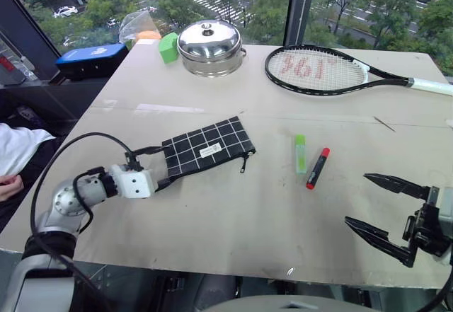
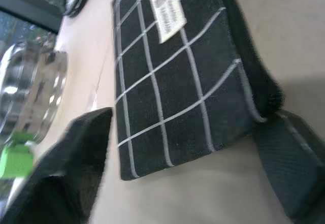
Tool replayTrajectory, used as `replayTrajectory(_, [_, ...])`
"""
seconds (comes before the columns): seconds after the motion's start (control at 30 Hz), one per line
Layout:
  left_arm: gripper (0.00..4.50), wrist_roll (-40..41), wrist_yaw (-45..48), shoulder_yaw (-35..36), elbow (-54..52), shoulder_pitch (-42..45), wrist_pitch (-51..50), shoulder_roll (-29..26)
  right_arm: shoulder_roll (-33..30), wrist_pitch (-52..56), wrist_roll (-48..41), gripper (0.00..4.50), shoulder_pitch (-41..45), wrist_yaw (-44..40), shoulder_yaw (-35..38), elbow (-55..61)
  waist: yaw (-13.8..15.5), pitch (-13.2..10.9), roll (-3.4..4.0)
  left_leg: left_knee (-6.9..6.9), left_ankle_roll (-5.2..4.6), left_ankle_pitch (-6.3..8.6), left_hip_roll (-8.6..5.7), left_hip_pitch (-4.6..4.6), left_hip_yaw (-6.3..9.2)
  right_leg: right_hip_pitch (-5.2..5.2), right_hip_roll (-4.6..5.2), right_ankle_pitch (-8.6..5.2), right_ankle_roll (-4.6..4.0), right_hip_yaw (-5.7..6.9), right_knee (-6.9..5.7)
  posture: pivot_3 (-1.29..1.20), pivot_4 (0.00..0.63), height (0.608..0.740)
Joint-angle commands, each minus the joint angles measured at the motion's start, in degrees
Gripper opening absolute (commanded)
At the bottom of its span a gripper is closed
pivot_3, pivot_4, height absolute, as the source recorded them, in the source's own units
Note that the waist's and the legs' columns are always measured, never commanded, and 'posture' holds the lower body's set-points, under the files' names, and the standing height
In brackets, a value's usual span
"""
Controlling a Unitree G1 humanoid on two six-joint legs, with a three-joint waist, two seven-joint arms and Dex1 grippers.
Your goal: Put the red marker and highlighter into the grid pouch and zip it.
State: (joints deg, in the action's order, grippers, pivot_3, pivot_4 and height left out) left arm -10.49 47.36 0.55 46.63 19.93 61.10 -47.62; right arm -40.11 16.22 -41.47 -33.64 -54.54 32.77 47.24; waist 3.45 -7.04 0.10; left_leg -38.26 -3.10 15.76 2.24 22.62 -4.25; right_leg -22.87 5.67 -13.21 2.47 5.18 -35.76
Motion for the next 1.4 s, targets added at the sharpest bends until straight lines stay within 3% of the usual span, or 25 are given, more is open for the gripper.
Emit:
replayTrajectory(0.03, [2.45, -2.2, 0.68, -4.76, 5.87, 2.27, 0.25, 1.28, 0.64, -0.21, -0.64, 4.5, -1.21, 1.5, 1.5, 3.07, 0.4, 0.01, 0.03, -0.03, 0.0, 0.0, 0.0, 0.0, 0.0, 0.01, 0.0, 0.0, 0.01, 0.0, 0.0, 0.0, 0.15, 0.74])
replayTrajectory(0.07, [1.8, -1.85, 0.82, -5.34, 6.72, 2.82, 0.47, 1.39, 0.8, -0.28, -0.65, 4.5, -1.61, 1.79, 1.46, 3.43, 0.43, 0.01, 0.04, -0.04, 0.0, 0.0, 0.0, 0.0, 0.03, 0.05, 0.03, 0.0, 0.01, 0.06, 0.0, 0.0, 0.15, 0.74])
replayTrajectory(0.1, [1.54, -1.1, 1.12, -5.69, 7.4, 3.16, 0.33, 1.61, 0.97, -0.31, -0.63, 4.5, -1.96, 2.12, 1.33, 3.83, 0.52, 0.02, 0.05, -0.04, 0.0, 0.0, 0.0, 0.0, 0.03, 0.06, 0.04, -0.01, 0.02, 0.08, 0.0, 0.0, 0.15, 0.74])
replayTrajectory(0.13, [0.87, -0.47, 1.32, -5.96, 7.81, 3.33, 0.41, 1.74, 1.17, -0.31, -0.54, 4.5, -2.23, 2.5, 1.05, 4.26, 0.58, 0.03, 0.06, -0.04, 0.0, 0.0, 0.0, 0.0, 0.07, 0.08, 0.06, -0.01, 0.02, 0.1, 0.0, 0.0, 0.15, 0.74])
replayTrajectory(0.2, [0.09, 2.98, 3.57, -5.81, 7.42, 3.26, -0.74, 2.57, 1.59, 0.03, -0.24, 4.5, -2.08, 3.98, -0.17, 5.0, 0.5, 0.21, 0.34, -0.04, 0.0, 0.0, 0.01, 0.0, 0.07, 0.09, 0.14, -0.01, 0.02, 0.19, -0.02, 0.0, 0.15, 0.74])
replayTrajectory(0.23, [0.02, 5.25, 4.96, -5.47, 6.47, 3.04, -1.7, 2.88, 1.79, 0.38, 0.25, 4.5, -1.44, 5.34, -1.17, 5.26, 0.41, 0.25, 0.43, -0.04, 0.0, 0.0, 0.01, 0.0, 0.06, 0.09, 0.15, -0.01, 0.02, 0.16, -0.02, 0.0, 0.15, 0.74])
replayTrajectory(0.4, [0.02, 18.28, 10.41, -2.3, -7.52, 0.38, -17.92, 3.98, 2.71, 8.33, 2.69, 4.5, 6.02, 19.03, -9.43, 7.56, 0.22, 0.17, 0.29, -0.05, -0.01, -0.01, 0.02, 0.03, 0.05, 0.07, 0.11, -0.03, 0.03, 0.14, -0.02, 0.0, 0.15, 0.74])
replayTrajectory(0.5, [0.02, 25.44, 11.01, -1.27, -22.37, -3.43, -33.99, 3.96, 3.16, 21.48, 2.83, 4.5, 17.48, 32.65, -19.74, 9.29, -0.7, -0.22, -0.46, -0.08, -0.02, -0.01, 0.06, 0.18, 0.12, -0.01, 0.11, 0.08, -0.17, 0.17, -0.02, 0.0, 0.15, 0.74])
replayTrajectory(0.63, [0.02, 29.35, 10.36, -0.48, -35.04, -7.81, -46.44, 3.91, 13.63, 38.84, -2.86, 4.5, 34.47, 47.55, -29.32, 1.27, -2.75, -0.27, -1.17, -0.06, -0.01, -0.02, 0.15, 0.27, 0.13, -0.13, 0.13, 0.11, -0.21, 0.09, -0.01, 0.0, 0.15, 0.74])
replayTrajectory(0.8, [0.02, 31.76, 9.47, 0.66, -43.56, -9.36, -55.48, 4.49, 24.68, 47.64, -3.68, 4.5, 46.12, 55.94, -29.9, -10.22, -2.81, -0.42, -0.94, 0.03, 0.0, -0.01, 0.11, 0.26, 0.09, -0.12, -0.13, 0.12, -0.19, 0.08, -0.06, 0.0, 0.15, 0.74])
replayTrajectory(0.9, [0.02, 32.23, 9.53, 0.96, -46.85, -10.05, -58.47, 4.81, 28.34, 48.97, -3.85, 4.5, 51.23, 56.98, -28.08, -16.45, -2.71, -0.46, -0.88, 0.01, 0.0, -0.02, 0.11, 0.26, 0.08, -0.11, -0.21, 0.24, 0.01, 0.06, -0.08, 0.0, 0.15, 0.74])
replayTrajectory(1.27, [0.02, 31.95, 10.24, 2.26, -50.57, -13.12, -60.59, 5.45, 29.05, 47.97, -0.89, 4.5, 59.1, 54.29, -28.62, -23.58, -3.55, -0.5, -0.8, 0.03, 0.02, -0.02, 0.14, 0.24, 0.05, -0.14, -0.35, 0.25, 0.04, -0.05, -0.09, 0.0, 0.15, 0.74])
replayTrajectory(1.4, [0.0, 31.83, 10.69, 2.54, -50.81, -14.02, -60.18, 5.76, 28.89, 47.76, -0.92, 3.5, 59.77, 52.74, -28.65, -24.53, -3.8, -0.5, -0.8, 0.04, 0.02, -0.02, 0.14, 0.24, 0.03, -0.13, -0.35, 0.25, 0.04, -0.07, -0.09, 0.0, 0.15, 0.74])
